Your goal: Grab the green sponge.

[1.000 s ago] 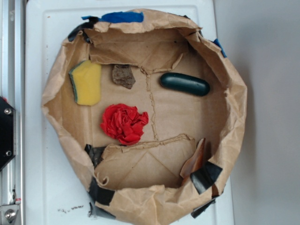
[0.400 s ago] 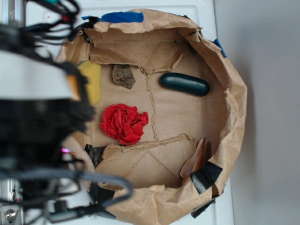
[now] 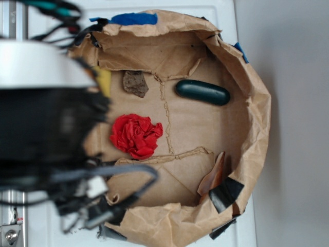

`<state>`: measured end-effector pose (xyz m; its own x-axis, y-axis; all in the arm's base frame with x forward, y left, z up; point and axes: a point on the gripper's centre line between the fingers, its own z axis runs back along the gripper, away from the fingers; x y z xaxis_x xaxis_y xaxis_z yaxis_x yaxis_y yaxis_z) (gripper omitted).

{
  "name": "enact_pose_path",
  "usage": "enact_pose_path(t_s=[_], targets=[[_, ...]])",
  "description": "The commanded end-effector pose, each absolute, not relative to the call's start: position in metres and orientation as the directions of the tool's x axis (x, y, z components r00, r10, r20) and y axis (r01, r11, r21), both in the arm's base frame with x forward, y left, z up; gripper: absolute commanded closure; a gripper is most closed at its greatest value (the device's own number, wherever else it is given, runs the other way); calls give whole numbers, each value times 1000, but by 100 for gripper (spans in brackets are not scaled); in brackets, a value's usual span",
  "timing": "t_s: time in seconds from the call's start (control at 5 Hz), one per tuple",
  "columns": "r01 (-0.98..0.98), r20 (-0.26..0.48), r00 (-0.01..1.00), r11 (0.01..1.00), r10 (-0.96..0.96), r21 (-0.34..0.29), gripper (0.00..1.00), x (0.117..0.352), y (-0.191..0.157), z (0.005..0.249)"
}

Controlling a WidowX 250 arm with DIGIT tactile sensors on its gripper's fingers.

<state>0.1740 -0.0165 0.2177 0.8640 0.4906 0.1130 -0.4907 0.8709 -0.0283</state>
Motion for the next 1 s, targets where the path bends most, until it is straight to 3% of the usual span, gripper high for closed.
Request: enact_pose_path(t_s=[0.0, 0.2, 0.4, 0.6, 0.8], targets=[[-507, 131, 852, 861, 507, -34, 0, 173, -11, 223], [-507, 131, 852, 861, 507, -34, 0, 173, -11, 223], [-608, 122, 787, 794, 605, -22, 0, 199, -5, 208], [-718, 169, 689, 695, 705, 29, 0, 217, 6, 178], [-827, 168, 560, 560, 811, 54, 0, 214, 26, 156]])
